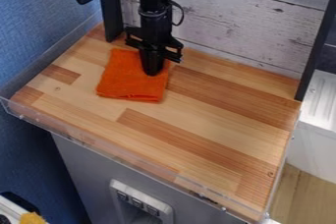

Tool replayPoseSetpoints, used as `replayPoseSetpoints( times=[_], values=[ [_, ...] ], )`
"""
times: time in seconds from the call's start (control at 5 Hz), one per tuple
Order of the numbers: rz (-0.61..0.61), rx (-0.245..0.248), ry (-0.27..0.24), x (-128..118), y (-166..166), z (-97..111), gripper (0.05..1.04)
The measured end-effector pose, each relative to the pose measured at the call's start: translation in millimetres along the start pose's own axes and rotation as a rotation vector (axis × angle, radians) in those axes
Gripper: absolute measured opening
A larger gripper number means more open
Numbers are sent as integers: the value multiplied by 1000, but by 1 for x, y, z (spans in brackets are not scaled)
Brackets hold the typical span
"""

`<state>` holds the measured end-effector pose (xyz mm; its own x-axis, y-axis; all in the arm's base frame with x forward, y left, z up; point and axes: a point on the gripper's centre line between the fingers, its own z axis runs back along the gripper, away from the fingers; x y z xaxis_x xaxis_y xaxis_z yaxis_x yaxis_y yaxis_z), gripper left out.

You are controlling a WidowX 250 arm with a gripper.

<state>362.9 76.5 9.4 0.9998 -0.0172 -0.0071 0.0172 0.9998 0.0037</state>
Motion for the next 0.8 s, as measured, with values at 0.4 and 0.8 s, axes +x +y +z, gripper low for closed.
replayPoseSetpoints(
  times=[0.4, 0.8],
  values=[
    [30, -6, 10, -9, -8, 2, 59],
    [40, -28, 34, -20, -16, 7, 231]
  ],
)
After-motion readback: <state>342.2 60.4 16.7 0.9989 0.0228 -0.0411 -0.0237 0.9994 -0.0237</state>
